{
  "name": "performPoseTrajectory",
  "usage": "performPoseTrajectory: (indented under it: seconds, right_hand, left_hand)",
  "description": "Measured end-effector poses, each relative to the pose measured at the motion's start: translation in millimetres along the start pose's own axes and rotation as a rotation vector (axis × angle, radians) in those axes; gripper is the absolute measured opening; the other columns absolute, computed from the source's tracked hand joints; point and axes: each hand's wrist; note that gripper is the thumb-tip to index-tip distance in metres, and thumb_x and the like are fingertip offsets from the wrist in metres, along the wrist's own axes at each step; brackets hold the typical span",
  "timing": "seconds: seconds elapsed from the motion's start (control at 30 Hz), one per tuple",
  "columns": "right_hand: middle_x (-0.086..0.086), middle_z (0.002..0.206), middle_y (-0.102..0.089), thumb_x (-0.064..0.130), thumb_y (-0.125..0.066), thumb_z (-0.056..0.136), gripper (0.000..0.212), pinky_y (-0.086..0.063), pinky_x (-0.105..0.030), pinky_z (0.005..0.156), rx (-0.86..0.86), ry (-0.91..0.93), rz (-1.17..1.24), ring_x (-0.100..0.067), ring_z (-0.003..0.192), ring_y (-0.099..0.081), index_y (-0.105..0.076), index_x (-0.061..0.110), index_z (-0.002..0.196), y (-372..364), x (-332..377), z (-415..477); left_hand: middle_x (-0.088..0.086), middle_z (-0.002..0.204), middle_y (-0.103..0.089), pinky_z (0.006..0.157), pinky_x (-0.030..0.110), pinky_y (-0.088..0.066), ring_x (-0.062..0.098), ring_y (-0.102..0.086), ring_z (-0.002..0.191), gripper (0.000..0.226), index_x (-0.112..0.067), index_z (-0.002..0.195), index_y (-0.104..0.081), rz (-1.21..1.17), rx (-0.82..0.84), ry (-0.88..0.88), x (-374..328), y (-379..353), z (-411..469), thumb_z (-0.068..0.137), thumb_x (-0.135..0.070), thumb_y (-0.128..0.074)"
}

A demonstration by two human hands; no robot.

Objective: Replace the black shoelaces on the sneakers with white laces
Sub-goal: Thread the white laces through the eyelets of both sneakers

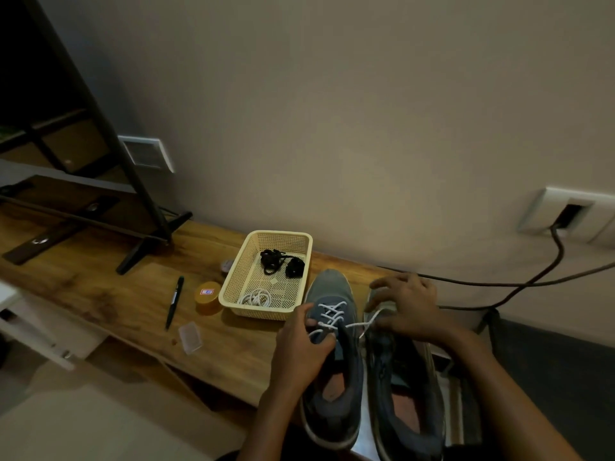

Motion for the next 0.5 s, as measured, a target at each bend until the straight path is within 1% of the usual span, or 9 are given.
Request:
performPoseTrajectory:
  seconds: [0.1,0.13,0.2,0.27,0.3,0.33,0.4,0.43,0.5]
  right_hand:
    - [0.018,0.137,-0.043,0.044,-0.06,0.083,0.02,-0.013,-0.045,0.107,0.004,0.055,-0.08,-0.019,0.133,-0.022,-0.067,0.038,0.1,-12,16,5]
    - [0.019,0.136,-0.044,0.044,-0.058,0.085,0.019,-0.013,-0.045,0.107,0.002,0.063,-0.086,-0.018,0.133,-0.022,-0.068,0.036,0.1,-15,20,5]
    - [0.019,0.132,-0.047,0.041,-0.056,0.088,0.019,-0.012,-0.045,0.108,-0.004,0.073,-0.099,-0.017,0.132,-0.023,-0.068,0.032,0.099,-20,24,6]
    - [0.017,0.128,-0.05,0.037,-0.054,0.089,0.019,-0.011,-0.046,0.109,-0.007,0.071,-0.095,-0.017,0.13,-0.025,-0.067,0.028,0.099,-23,26,6]
    - [0.016,0.127,-0.051,0.037,-0.053,0.089,0.019,-0.011,-0.047,0.109,-0.005,0.073,-0.096,-0.017,0.128,-0.026,-0.067,0.026,0.099,-23,27,5]
    - [0.015,0.125,-0.052,0.036,-0.053,0.089,0.02,-0.011,-0.047,0.109,-0.002,0.073,-0.099,-0.017,0.127,-0.027,-0.067,0.026,0.099,-22,28,5]
    - [0.013,0.121,-0.053,0.037,-0.054,0.089,0.02,-0.009,-0.047,0.109,0.015,0.058,-0.091,-0.017,0.125,-0.028,-0.066,0.025,0.098,-20,27,5]
    - [0.012,0.119,-0.053,0.037,-0.054,0.089,0.02,-0.007,-0.047,0.11,0.021,0.047,-0.083,-0.017,0.124,-0.029,-0.066,0.025,0.098,-18,25,6]
    - [0.011,0.116,-0.057,0.036,-0.055,0.089,0.018,-0.003,-0.047,0.111,0.024,0.026,-0.069,-0.016,0.122,-0.031,-0.066,0.025,0.098,-12,21,5]
  left_hand:
    - [-0.009,0.123,-0.048,0.094,0.037,-0.044,0.017,-0.044,0.116,0.057,-0.039,0.127,-0.039,0.097,-0.022,-0.051,-2,-5,-4,0.078,-0.037,-0.068]
    - [-0.008,0.129,-0.044,0.096,0.034,-0.039,0.017,-0.039,0.119,0.056,-0.036,0.131,-0.038,0.144,-0.038,-0.051,-4,-7,-6,0.082,-0.036,-0.064]
    - [-0.008,0.137,-0.038,0.1,0.035,-0.028,0.018,-0.032,0.124,0.047,-0.035,0.134,-0.036,0.179,-0.065,-0.043,-10,-11,-10,0.09,-0.035,-0.053]
    - [-0.009,0.142,-0.033,0.104,0.037,-0.02,0.017,-0.026,0.13,0.041,-0.038,0.135,-0.034,0.164,-0.058,-0.027,-15,-16,-13,0.095,-0.046,-0.039]
    - [-0.009,0.144,-0.032,0.104,0.038,-0.018,0.017,-0.023,0.132,0.048,-0.039,0.135,-0.033,0.171,-0.041,-0.009,-16,-19,-13,0.091,-0.058,-0.032]
    - [-0.01,0.144,-0.031,0.105,0.039,-0.017,0.017,-0.022,0.133,0.062,-0.04,0.135,-0.032,0.199,-0.04,-0.001,-16,-21,-13,0.081,-0.069,-0.023]
    - [-0.012,0.143,-0.032,0.105,0.04,-0.016,0.016,-0.021,0.132,0.082,-0.041,0.135,-0.031,0.284,-0.074,-0.002,-14,-21,-13,0.063,-0.073,-0.008]
    - [-0.013,0.142,-0.032,0.104,0.04,-0.016,0.015,-0.022,0.132,0.08,-0.041,0.134,-0.032,0.321,-0.089,-0.008,-13,-21,-14,0.063,-0.07,-0.008]
    - [-0.012,0.142,-0.033,0.104,0.04,-0.017,0.014,-0.023,0.132,0.057,-0.039,0.133,-0.034,0.377,-0.093,-0.011,-12,-20,-15,0.082,-0.06,-0.021]
Point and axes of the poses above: each hand's wrist, its own z-axis towards the middle knuckle, its own y-axis out of the back of the hand, x = y × z
